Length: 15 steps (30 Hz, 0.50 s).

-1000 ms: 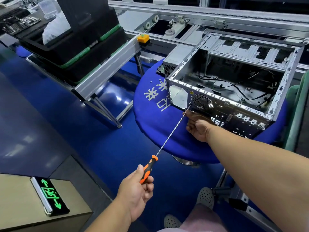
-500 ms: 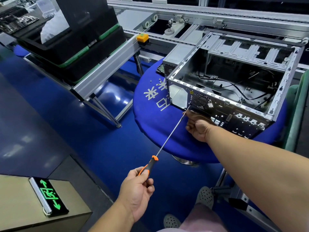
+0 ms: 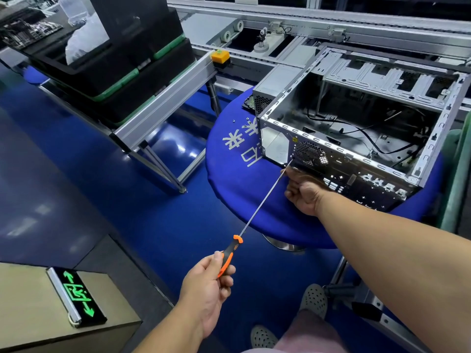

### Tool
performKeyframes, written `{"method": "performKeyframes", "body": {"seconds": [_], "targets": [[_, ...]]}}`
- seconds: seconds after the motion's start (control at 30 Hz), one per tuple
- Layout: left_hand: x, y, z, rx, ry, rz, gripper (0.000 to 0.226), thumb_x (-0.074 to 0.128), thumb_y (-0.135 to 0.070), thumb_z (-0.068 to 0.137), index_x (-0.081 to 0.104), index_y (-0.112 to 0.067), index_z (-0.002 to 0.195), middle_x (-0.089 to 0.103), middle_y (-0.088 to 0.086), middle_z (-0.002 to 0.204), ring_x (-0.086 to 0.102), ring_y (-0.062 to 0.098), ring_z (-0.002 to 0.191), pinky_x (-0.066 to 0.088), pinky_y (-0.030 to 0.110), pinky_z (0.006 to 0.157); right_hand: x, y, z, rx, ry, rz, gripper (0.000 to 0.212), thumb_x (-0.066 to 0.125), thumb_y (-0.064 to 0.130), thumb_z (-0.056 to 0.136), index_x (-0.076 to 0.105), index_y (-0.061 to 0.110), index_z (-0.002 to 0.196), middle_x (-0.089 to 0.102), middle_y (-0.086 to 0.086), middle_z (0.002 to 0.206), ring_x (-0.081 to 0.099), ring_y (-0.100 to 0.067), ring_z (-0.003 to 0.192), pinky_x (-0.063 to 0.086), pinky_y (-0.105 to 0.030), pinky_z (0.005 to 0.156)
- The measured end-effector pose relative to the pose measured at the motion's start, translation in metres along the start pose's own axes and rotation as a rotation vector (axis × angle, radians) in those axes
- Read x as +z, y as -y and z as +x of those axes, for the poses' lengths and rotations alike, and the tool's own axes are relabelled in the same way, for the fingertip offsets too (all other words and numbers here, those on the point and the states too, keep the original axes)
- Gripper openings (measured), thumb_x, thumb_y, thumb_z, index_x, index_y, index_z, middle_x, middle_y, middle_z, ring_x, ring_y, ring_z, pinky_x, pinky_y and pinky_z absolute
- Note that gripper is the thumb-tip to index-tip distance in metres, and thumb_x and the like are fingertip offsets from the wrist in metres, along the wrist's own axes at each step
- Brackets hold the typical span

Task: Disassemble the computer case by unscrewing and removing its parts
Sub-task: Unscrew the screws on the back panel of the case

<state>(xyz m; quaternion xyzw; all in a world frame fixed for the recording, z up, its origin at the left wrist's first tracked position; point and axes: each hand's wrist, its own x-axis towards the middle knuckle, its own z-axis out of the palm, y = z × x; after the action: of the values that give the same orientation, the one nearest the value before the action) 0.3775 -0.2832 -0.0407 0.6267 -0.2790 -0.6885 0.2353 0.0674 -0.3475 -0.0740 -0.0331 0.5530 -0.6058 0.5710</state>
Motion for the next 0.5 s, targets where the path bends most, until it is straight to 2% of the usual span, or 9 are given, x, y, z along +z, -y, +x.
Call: {"method": "performKeyframes", "body": {"seconds": [0.13,0.27,0.4,0.5], "targets": [[0.002,-0.0025,0.0009,-0.085,-0.04,0.021,0.039,0.057,-0.05,0.105,0.067,-0.013,0.115,0.067,0.01,0.074,0.051,0.015,0.05,0.037,0.026,0.041,0.0011,-0.0004,0.0,-0.003,0.001,0.007,0.019,0.059,0.032,0.102,0.065,0.02,0.088,0.024,0.008,0.047,0.021,-0.009,0.051,0.027,-0.021,0.056],[0.0049,-0.0052,-0.0009,-0.098,-0.031,-0.035,0.039,0.054,-0.05,0.107,0.068,-0.014,0.113,0.057,0.008,0.068,0.042,0.014,0.048,0.03,0.028,0.041,0.0013,-0.002,0.0021,-0.006,-0.003,0.009,0.019,0.061,0.032,0.102,0.065,0.02,0.087,0.024,0.008,0.048,0.021,-0.009,0.053,0.029,-0.021,0.056],[0.0072,-0.0062,-0.0031,-0.064,0.052,-0.114,0.025,0.053,-0.032,0.109,0.064,-0.01,0.104,0.057,0.007,0.072,0.047,0.017,0.054,0.035,0.03,0.046,-0.0012,-0.0033,0.0054,-0.014,0.002,0.007,0.018,0.062,0.034,0.101,0.066,0.021,0.088,0.027,0.009,0.047,0.024,-0.008,0.049,0.031,-0.02,0.053],[0.0078,-0.0066,-0.0034,0.009,0.024,-0.16,0.014,0.05,-0.012,0.107,0.061,-0.009,0.115,0.061,0.009,0.085,0.055,0.018,0.06,0.039,0.031,0.049,-0.0019,-0.0048,0.0074,-0.02,0.012,0.009,0.018,0.062,0.034,0.1,0.065,0.021,0.087,0.03,0.011,0.045,0.026,-0.007,0.045,0.032,-0.019,0.049]]}}
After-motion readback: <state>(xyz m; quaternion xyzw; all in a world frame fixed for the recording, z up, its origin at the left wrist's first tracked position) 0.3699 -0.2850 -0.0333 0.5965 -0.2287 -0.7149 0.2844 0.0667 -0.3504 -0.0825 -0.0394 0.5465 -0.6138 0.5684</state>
